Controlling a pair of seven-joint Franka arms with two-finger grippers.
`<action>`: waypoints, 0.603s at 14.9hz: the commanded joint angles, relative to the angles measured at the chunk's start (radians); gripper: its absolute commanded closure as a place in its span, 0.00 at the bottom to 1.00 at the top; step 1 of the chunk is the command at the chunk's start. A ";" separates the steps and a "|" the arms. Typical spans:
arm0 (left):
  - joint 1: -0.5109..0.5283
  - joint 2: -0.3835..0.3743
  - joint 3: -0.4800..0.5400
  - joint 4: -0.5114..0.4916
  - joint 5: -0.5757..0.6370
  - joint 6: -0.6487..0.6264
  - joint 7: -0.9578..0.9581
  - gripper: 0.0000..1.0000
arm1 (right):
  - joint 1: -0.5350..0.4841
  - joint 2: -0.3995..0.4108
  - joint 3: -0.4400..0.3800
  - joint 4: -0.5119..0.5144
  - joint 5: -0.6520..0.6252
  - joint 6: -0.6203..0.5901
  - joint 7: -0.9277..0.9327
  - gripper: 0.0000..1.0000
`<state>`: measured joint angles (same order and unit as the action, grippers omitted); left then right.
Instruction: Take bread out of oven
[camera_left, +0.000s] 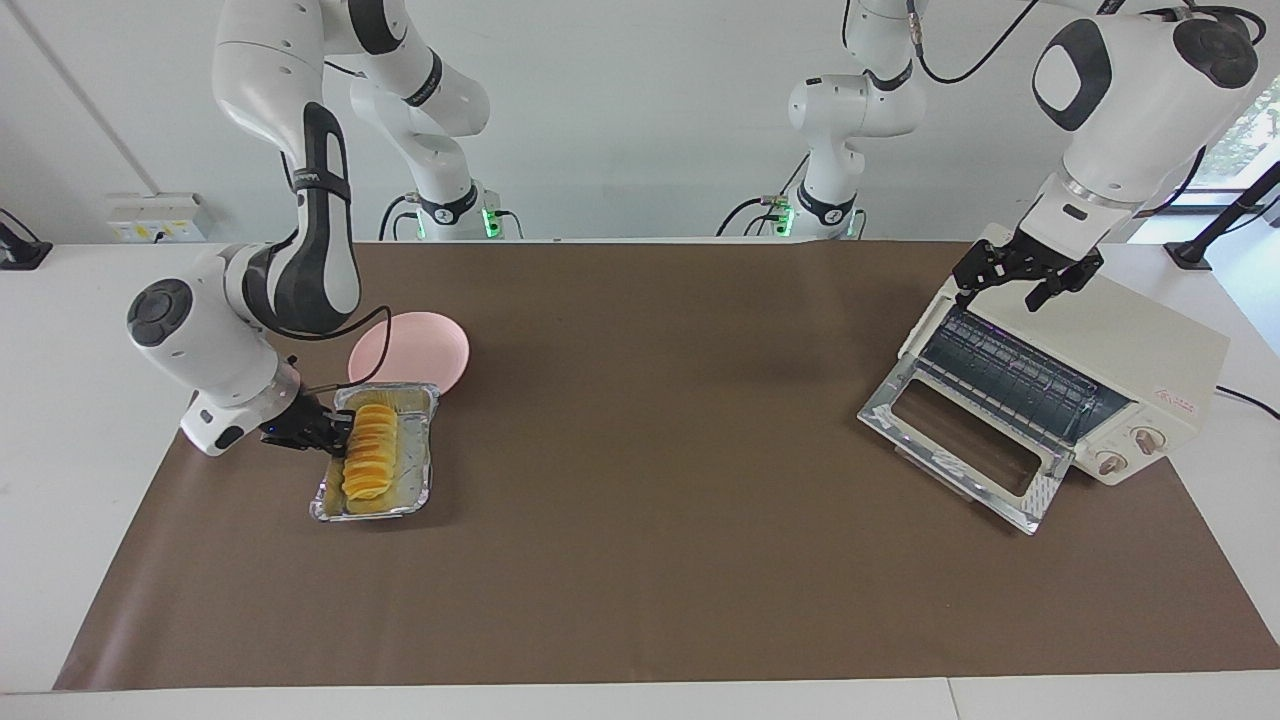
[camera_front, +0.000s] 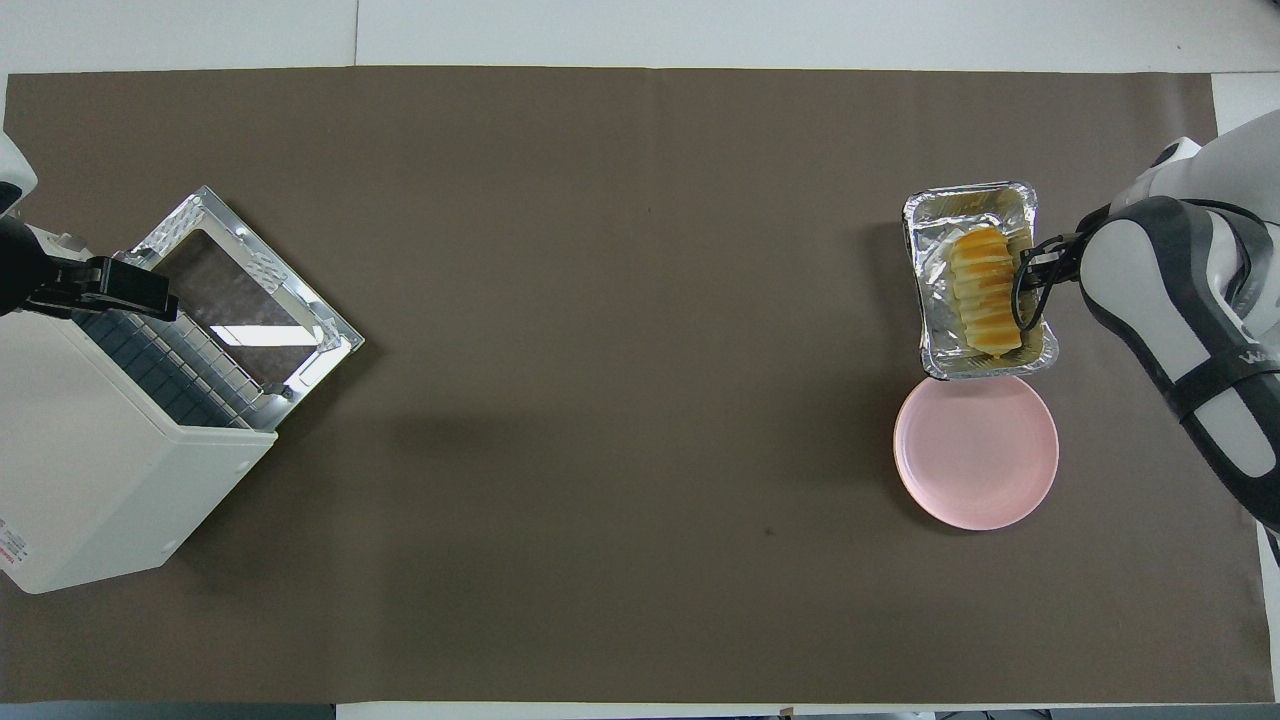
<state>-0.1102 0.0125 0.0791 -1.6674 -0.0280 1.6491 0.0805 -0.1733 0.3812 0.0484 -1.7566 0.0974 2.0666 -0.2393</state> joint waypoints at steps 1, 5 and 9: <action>0.012 0.007 -0.005 0.021 -0.009 -0.022 -0.005 0.00 | -0.008 -0.002 0.011 -0.014 0.004 0.026 -0.018 1.00; 0.012 0.007 -0.005 0.021 -0.009 -0.022 -0.005 0.00 | 0.000 -0.005 0.011 -0.017 0.002 0.020 -0.017 0.60; 0.012 0.007 -0.005 0.021 -0.009 -0.022 -0.005 0.00 | 0.014 -0.007 0.013 0.017 0.002 0.007 -0.008 0.00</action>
<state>-0.1102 0.0125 0.0791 -1.6674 -0.0280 1.6491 0.0805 -0.1636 0.3806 0.0550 -1.7516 0.0975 2.0669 -0.2394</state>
